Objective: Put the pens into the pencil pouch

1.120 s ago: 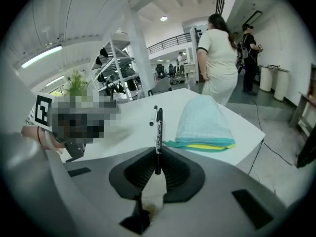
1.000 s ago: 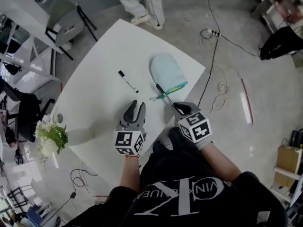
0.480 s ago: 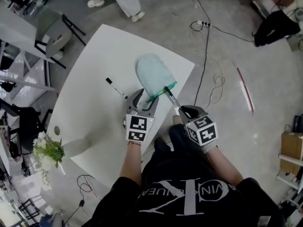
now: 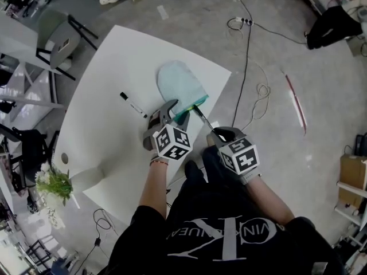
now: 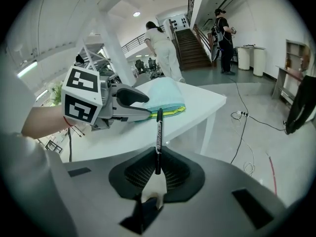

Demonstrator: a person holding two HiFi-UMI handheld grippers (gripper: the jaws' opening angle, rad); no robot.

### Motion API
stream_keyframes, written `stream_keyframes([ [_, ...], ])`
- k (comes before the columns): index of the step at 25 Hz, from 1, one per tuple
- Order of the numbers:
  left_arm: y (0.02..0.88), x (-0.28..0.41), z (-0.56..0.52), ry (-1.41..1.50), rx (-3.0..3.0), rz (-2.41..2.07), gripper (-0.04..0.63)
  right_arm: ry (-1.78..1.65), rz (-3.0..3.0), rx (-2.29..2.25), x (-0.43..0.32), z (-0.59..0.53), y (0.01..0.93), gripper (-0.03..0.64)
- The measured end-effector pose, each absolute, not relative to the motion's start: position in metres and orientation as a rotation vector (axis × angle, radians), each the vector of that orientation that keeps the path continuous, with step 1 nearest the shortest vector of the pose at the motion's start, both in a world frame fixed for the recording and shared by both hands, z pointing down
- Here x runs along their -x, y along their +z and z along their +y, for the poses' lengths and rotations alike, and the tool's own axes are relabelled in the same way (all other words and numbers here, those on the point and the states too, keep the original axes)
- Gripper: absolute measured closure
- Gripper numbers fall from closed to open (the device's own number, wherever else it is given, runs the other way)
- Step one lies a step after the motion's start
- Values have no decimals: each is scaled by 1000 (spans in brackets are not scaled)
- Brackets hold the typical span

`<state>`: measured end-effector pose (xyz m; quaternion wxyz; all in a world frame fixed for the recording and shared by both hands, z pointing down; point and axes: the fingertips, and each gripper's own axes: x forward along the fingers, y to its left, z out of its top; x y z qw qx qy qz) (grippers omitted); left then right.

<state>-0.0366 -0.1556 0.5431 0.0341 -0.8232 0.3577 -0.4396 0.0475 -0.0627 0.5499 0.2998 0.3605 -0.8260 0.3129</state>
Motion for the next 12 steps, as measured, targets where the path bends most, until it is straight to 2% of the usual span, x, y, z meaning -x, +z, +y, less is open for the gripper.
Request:
stream_keyframes([
  [6, 539, 35, -161, -1330, 2543, 1151, 514, 841, -2196, -927, -47, -68, 552, 571],
  [12, 526, 37, -163, -1215, 2639, 1229, 532, 827, -2201, -901, -32, -80, 547, 570],
])
